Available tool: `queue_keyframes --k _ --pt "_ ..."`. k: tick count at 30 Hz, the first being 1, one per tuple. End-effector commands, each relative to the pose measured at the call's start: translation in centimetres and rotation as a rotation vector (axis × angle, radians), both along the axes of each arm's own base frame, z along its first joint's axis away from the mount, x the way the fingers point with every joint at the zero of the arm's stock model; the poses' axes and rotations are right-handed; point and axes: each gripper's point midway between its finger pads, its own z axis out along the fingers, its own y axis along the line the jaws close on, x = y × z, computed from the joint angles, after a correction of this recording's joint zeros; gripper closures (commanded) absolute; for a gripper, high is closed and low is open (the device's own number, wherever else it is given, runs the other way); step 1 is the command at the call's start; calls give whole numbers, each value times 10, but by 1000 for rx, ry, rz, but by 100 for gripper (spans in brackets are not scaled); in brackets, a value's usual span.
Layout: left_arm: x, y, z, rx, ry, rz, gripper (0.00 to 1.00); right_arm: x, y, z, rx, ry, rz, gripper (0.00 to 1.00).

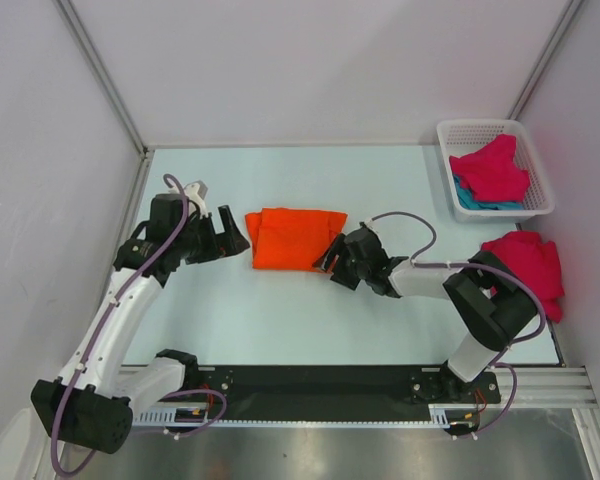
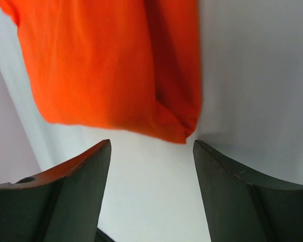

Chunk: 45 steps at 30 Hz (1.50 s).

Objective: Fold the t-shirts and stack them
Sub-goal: Put the neatly folded tshirt into the corner of the board with the right arm

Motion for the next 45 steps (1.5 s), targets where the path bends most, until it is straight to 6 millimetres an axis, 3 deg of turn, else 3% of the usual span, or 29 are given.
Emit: queue_keyframes --k 1,6,9,10,13,19,24,26,27,28,29,30,32,33,35,38,39,40,41,42,43,45 --pt "8 4 16 25 -48 -10 0 10 -47 -23 -208 21 -106 28" --pt "7 6 16 46 -50 -16 1 31 -56 -16 -246 -9 -159 28" --pt "6 7 15 58 -44 -21 0 41 -48 -19 -233 1 -150 28" --pt "6 8 15 61 -43 -22 0 49 -41 -14 -216 -12 -147 29" --pt "7 9 17 71 -48 -19 0 53 -23 -20 -195 3 -118 30" --pt "6 13 18 91 -46 -17 1 50 8 -39 -187 37 -69 30" --pt "4 14 15 94 -39 -15 0 42 19 -54 -169 69 -52 31" --pt "3 14 13 92 -34 -15 1 41 23 -55 -159 64 -40 47" --pt "3 14 11 92 -27 -14 1 41 23 -55 -157 64 -35 60" --pt "3 14 8 93 -21 -12 0 42 23 -53 -160 52 -29 83" --pt "2 14 8 89 -21 -13 0 45 23 -49 -161 39 -23 92" --pt "2 14 8 89 -20 -14 0 50 20 -45 -169 37 -24 100" --pt "1 14 6 87 -16 -13 0 59 14 -30 -196 -10 -6 100" --pt "1 14 6 85 -15 -13 0 64 2 -28 -231 -7 -15 100" --pt "0 12 3 78 -9 -18 0 82 -17 2 -292 -71 -29 100" --pt "-1 9 1 64 -3 -31 0 105 -79 35 -412 -98 -115 100" --pt "-2 8 0 61 -4 -33 0 106 -101 63 -419 -120 -149 100" --pt "-1 7 -2 54 -6 -36 0 117 -135 77 -433 -128 -220 100" --pt "-2 4 -2 40 -3 -49 1 122 -157 98 -451 -162 -249 100" --pt "0 2 -3 30 -7 -52 1 115 -178 121 -463 -174 -281 100" --pt "0 -1 -6 16 3 -60 0 119 -215 137 -487 -179 -360 100" --pt "0 -8 -9 -19 13 -84 0 108 -252 175 -530 -209 -414 100"
